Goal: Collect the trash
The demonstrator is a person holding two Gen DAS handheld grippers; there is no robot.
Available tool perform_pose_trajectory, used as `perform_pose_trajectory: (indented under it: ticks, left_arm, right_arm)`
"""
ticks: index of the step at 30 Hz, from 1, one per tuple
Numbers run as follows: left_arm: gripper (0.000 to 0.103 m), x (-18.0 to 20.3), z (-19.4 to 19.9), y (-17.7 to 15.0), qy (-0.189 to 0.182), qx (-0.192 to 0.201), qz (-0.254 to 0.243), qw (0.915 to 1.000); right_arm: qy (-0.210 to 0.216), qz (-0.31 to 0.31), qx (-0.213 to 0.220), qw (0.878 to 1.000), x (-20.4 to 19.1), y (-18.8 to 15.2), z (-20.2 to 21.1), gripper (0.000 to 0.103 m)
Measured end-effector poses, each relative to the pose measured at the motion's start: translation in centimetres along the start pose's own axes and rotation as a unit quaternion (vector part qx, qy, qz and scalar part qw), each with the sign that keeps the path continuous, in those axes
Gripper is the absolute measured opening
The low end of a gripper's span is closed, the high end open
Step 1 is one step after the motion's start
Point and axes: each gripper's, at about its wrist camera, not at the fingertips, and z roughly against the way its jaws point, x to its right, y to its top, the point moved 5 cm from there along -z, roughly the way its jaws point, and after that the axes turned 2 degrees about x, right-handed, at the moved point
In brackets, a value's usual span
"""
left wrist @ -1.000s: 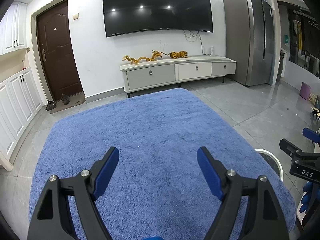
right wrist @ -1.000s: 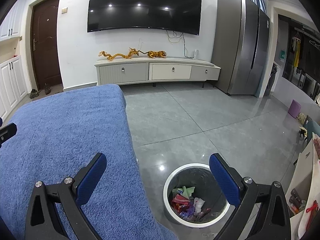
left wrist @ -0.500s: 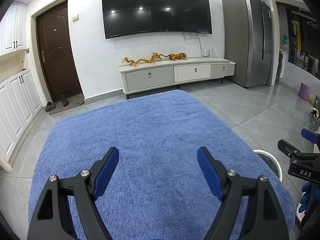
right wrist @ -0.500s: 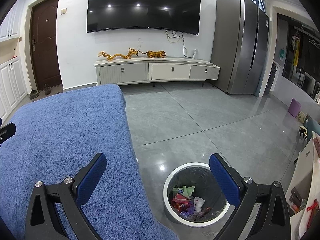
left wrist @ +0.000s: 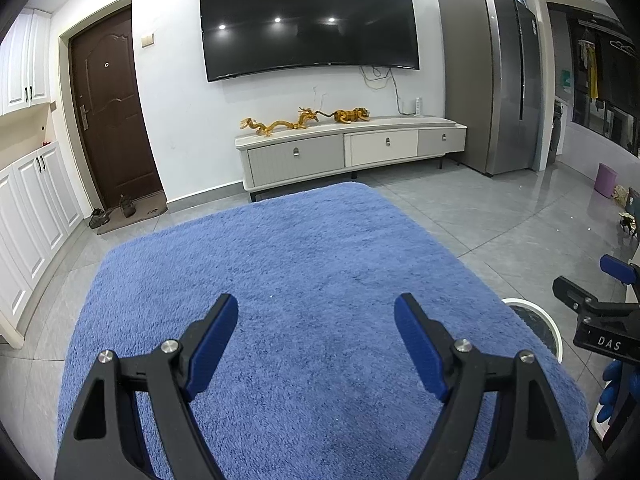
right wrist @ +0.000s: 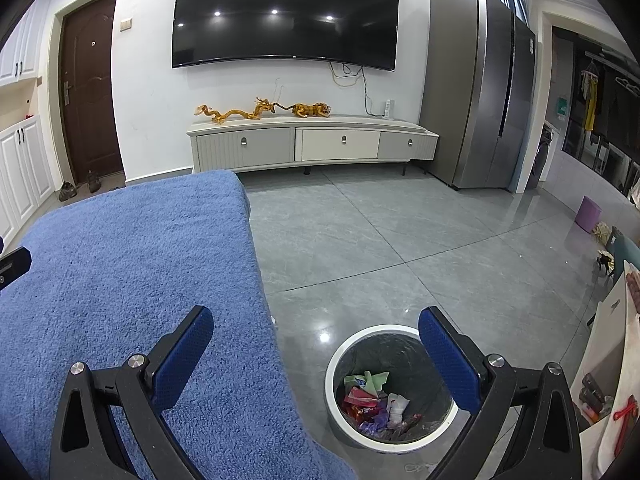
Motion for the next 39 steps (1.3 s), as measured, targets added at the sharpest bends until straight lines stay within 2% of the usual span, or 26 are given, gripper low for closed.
perform_pose_trajectory:
  ticks: [39]
  left_arm:
    - [0.080,0.37,-0.12,-0.45,-0.010,-0.003,-0.003,0.9999]
  right_arm:
    - [-0.004,-0.001,-0.001,1.000,-0.41,-0.34,0.32,0.103]
